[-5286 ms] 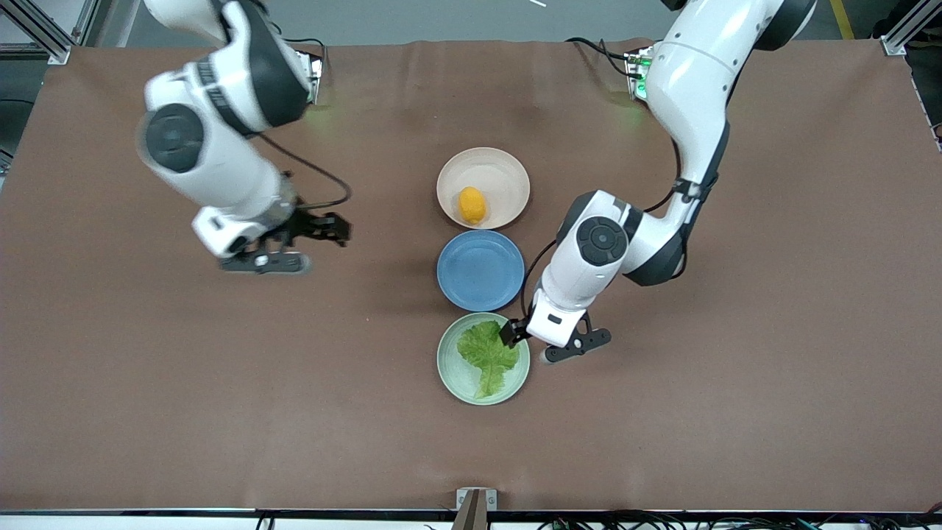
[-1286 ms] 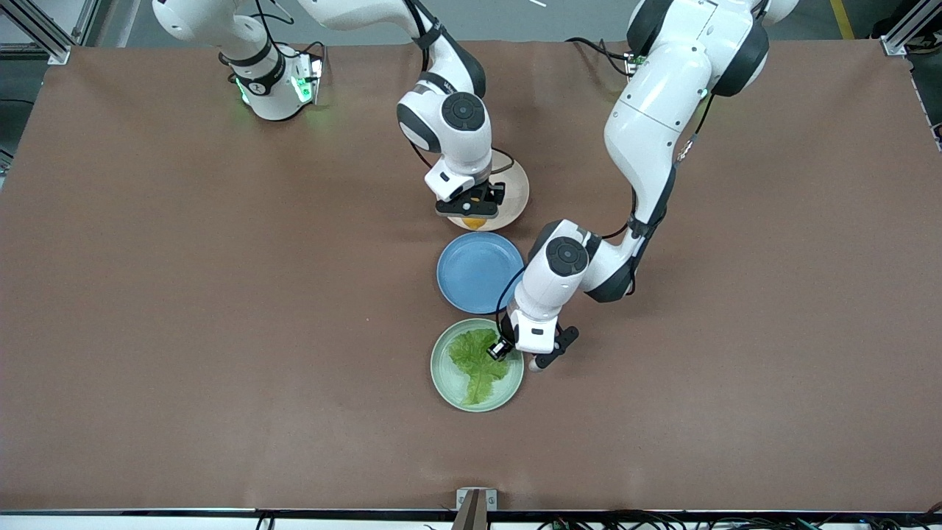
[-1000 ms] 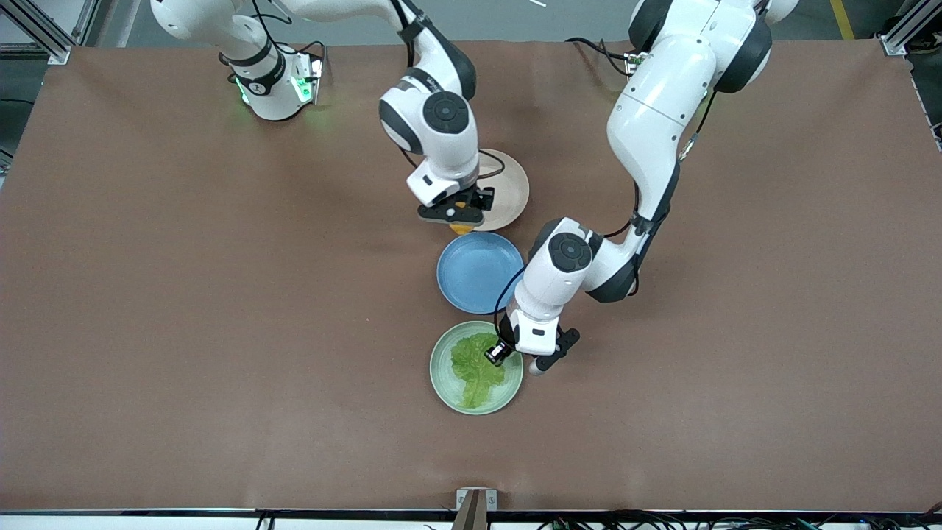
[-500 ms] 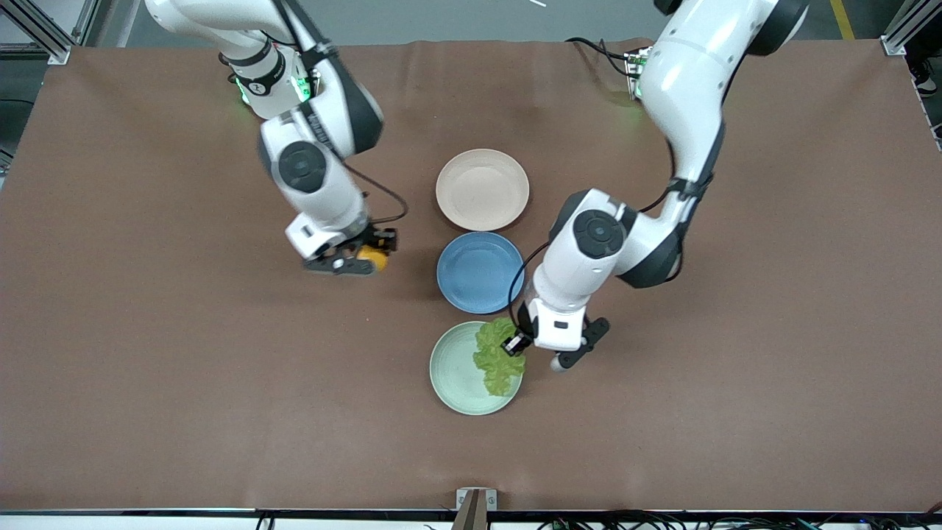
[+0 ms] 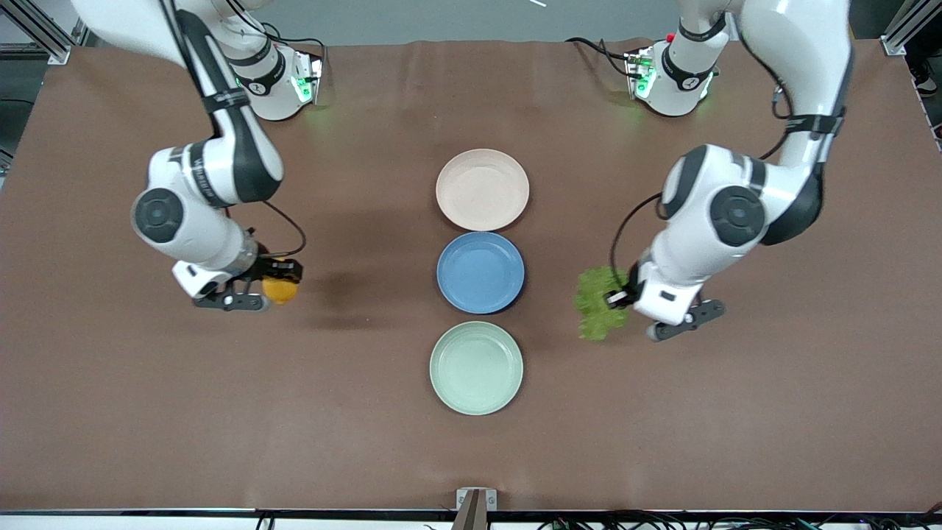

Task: Pick lemon and lettuce from plates
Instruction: 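Carry the lemon and lettuce off the plates, away from the plate row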

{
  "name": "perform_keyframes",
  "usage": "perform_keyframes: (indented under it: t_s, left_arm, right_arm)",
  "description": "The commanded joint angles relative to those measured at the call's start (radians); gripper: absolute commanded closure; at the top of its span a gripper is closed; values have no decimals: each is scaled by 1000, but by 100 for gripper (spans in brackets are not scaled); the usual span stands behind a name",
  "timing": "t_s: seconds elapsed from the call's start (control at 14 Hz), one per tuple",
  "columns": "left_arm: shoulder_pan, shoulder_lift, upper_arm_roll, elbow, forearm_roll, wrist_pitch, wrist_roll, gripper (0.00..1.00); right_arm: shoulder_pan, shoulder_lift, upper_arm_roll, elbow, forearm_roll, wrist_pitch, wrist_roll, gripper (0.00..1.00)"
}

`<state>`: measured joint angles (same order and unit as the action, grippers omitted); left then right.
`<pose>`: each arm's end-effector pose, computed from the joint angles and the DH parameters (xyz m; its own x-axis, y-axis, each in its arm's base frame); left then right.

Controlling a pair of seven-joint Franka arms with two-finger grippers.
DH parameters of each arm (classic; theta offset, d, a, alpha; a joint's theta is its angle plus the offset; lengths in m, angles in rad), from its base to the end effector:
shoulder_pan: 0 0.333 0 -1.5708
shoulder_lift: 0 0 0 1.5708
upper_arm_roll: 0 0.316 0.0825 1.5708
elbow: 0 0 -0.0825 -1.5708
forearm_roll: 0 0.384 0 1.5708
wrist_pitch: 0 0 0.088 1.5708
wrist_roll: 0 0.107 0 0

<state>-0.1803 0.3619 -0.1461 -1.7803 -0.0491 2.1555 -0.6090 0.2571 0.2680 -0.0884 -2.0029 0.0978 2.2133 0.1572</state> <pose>0.6136 -0.2021 0.3576 0.9493 0.3118 -0.0409 0.3143 -0.9456 0.0846 0.5827 0.1041 0.3203 0.9969 -0.0454 -0.0647 -0.0481 -0.9980 -0.0418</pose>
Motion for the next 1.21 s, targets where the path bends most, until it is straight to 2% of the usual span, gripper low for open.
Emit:
perform_keyframes:
  t_s: [0.0, 0.21, 0.43, 0.71, 0.93, 1.14]
  left_arm:
    - [111, -74, -17, -166, -17, 20, 211, 100]
    - [189, -46, -15, -194, -5, 36, 362, 100]
    - [243, -6, -13, -202, 29, 56, 460, 100]
    - [271, 70, -13, -203, 97, 150, 486, 99]
    - [271, 130, -12, -200, 104, 248, 489, 99]
    - [281, 152, -10, -209, 141, 271, 503, 96]
  right_arm:
    - [-120, 3, 22, -31, -3, 64, -144, 100]
    - [-217, 83, 24, -28, -3, 155, -289, 100]
    - [-262, 137, 25, -14, -1, 200, -347, 100]
    - [-306, 190, 27, 6, 0, 247, -415, 100]
    - [-332, 223, 32, 4, 2, 276, -444, 100]
    - [-332, 240, 33, 4, 37, 276, -446, 100]
